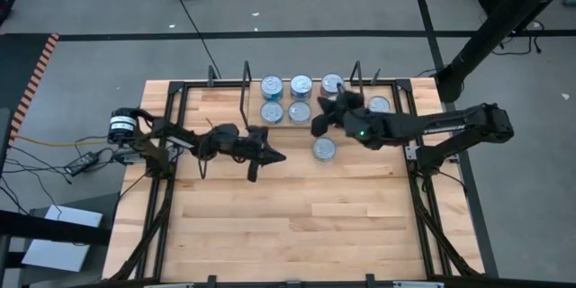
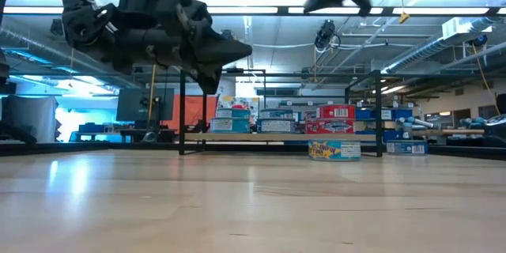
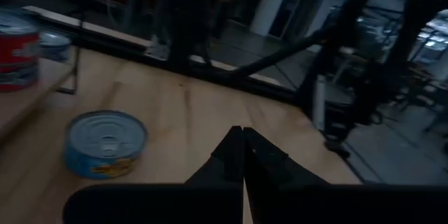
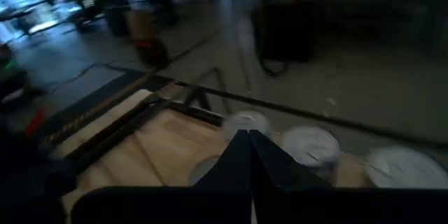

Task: Stack canned seafood by type on shelf
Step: Stack the blue tuna can on top of the blue tuna can on the shelf

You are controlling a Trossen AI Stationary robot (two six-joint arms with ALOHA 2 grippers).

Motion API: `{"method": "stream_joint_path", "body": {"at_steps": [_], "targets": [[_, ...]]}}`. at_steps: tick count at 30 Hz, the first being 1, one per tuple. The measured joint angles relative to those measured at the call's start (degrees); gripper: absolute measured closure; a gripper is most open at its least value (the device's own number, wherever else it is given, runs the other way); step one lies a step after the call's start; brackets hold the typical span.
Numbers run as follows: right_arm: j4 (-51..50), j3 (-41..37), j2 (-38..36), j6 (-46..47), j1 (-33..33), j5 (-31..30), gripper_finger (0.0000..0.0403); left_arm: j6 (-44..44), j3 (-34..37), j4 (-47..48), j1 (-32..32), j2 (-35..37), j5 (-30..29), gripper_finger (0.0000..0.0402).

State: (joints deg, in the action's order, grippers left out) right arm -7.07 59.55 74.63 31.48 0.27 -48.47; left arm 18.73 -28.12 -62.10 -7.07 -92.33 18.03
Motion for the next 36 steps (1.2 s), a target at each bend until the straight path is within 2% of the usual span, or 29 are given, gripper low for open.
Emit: {"method": "stream_joint_path", "body": {"at_steps": [3,8,13,17,23,27,31,36], "targets": [[-11.1,0.0,-3.7,8.7,-2.5,-0.8,0.0402,-1.0,-0.5,0.4,-1.5,0.0,-1.7,0.0398],[-28.2,0.0,-12.2,16.6,-9.1,0.0,0.0402,-0.5,-1.8,0.3,-3.5,0.0,-6.7,0.0398],[-43.1,0.0,-19.0,19.7,-21.5,9.1,0.0402,-0.5,-2.8,0.6,-4.3,0.0,-11.5,0.0398],[-50.7,0.0,-19.7,17.0,-32.6,17.7,0.0402,-0.5,-3.2,0.7,-4.6,0.0,-14.9,0.0398],[-51.3,-0.6,-19.5,9.5,-48.9,32.8,0.0403,-0.2,-3.2,0.8,-4.6,0.0,-16.2,0.0398],[-50.0,-5.1,-19.6,9.0,-56.9,39.4,0.0403,-0.1,-3.2,0.8,-4.6,0.0,-16.0,0.0398],[-44.0,-13.4,-19.9,12.8,-60.3,45.1,0.0403,-0.1,-3.2,0.8,-4.6,0.0,-15.3,0.0398],[-33.0,-22.1,-20.2,23.7,-60.0,45.3,0.0403,0.1,-3.2,0.8,-4.6,0.0,-13.9,0.0398]]}}
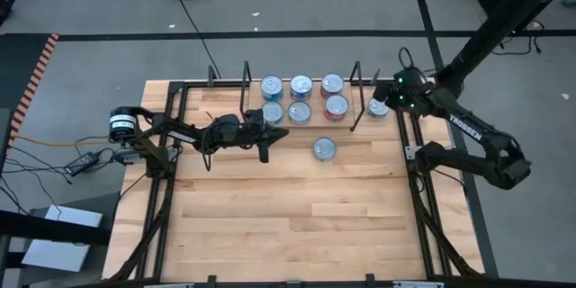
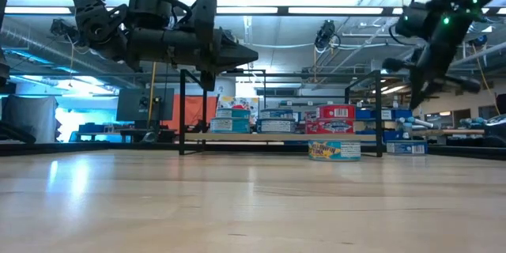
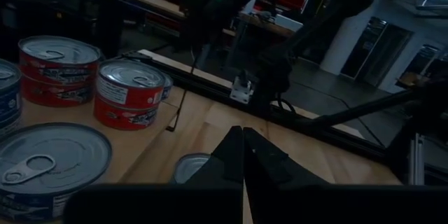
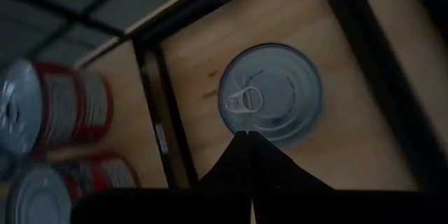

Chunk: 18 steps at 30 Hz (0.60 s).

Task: Stack canned seafood by type on shelf
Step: Stack the blue tuna can on top of the blue tuna can on the shelf

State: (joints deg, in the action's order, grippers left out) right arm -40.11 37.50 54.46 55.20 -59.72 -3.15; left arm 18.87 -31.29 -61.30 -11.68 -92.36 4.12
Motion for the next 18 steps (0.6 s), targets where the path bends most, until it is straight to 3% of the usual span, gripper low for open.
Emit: {"method": "stream_joint_path", "body": {"at_steps": [6,10,18], "targets": [[9.4,-7.1,0.0,16.9,1.2,-7.3,0.0403,0.7,0.0,0.0,0.0,0.0,0.1,0.0398],[10.2,-9.0,0.2,25.0,1.3,-11.6,0.0403,1.1,0.0,0.0,0.0,0.0,0.2,0.0398],[12.8,-9.5,5.5,35.8,2.3,-11.6,0.0403,1.1,0.0,0.0,0.0,0.0,0.2,0.0398]]}}
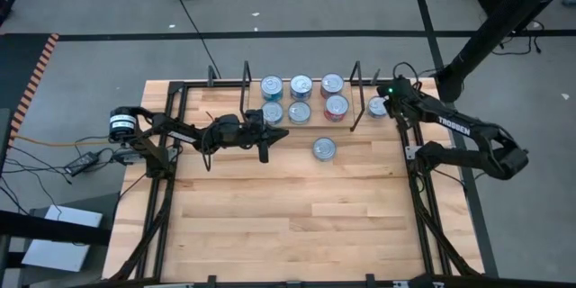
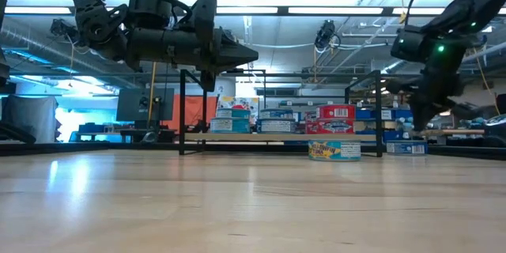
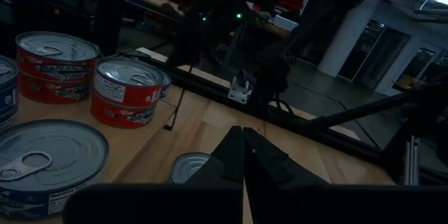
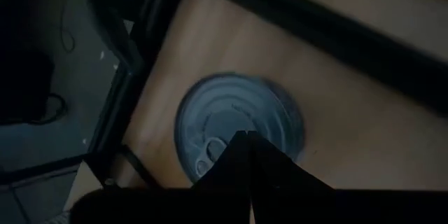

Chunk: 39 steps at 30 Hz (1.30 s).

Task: Stack canned seafood by type on shelf
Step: Stack the blue tuna can on top of the blue tuna can on the shelf

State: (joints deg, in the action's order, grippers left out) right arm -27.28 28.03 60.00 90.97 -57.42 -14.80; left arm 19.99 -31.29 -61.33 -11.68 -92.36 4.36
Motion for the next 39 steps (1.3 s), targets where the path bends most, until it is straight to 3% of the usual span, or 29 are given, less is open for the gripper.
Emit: {"method": "stream_joint_path", "body": {"at_steps": [14,19,29,35,39], "targets": [[0.7,0.2,7.2,20.3,5.2,3.3,0.0402,1.5,0.0,0.0,0.0,0.0,1.4,0.0398],[-1.8,0.2,6.1,24.7,7.3,3.5,0.0402,1.6,0.0,0.0,0.0,0.0,2.5,0.0398],[-16.5,-0.1,-1.0,39.6,15.7,3.1,0.0402,1.0,0.0,0.0,0.0,0.0,3.2,0.0398],[-18.9,-0.1,-3.0,41.1,18.9,2.5,0.0402,0.0,0.0,0.0,0.0,0.0,3.5,0.0398],[-16.7,-0.1,-3.0,41.1,17.5,0.1,0.0402,-0.1,0.0,0.0,0.0,0.0,4.3,0.0398]]}}
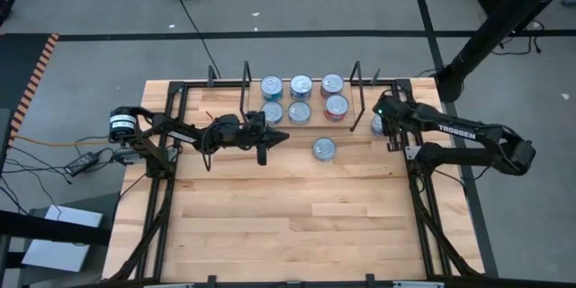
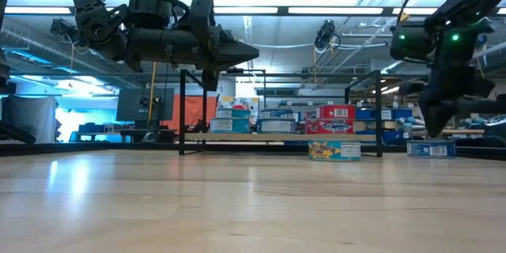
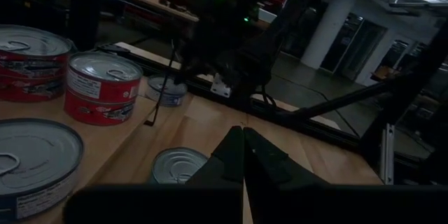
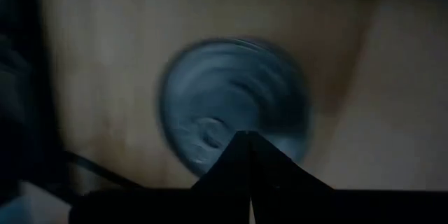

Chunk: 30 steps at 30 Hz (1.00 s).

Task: Stack canned seafood by type on shelf
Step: Stack the blue tuna can on top of the blue tuna can on the shelf

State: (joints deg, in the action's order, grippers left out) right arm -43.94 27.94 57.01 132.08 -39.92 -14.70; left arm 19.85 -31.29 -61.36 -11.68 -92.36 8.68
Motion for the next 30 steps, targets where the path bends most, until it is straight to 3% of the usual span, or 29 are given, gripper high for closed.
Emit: {"method": "stream_joint_path", "body": {"at_steps": [6,10,15,30], "targets": [[3.2,-0.5,0.0,-1.0,-3.8,-4.8,0.0402,0.3,0.0,0.0,0.0,0.0,0.7,0.0398],[6.1,-4.1,0.0,-1.1,-3.8,-4.1,0.0402,0.3,0.0,0.0,0.0,0.0,0.7,0.0398],[8.4,-6.7,-0.7,-0.3,-0.2,-4.4,0.0401,1.4,0.0,0.0,0.0,0.0,0.7,0.0398],[-4.1,-6.2,-6.3,-0.2,10.6,-0.1,0.04,1.4,0.0,0.0,0.0,0.0,0.7,0.0398]]}}
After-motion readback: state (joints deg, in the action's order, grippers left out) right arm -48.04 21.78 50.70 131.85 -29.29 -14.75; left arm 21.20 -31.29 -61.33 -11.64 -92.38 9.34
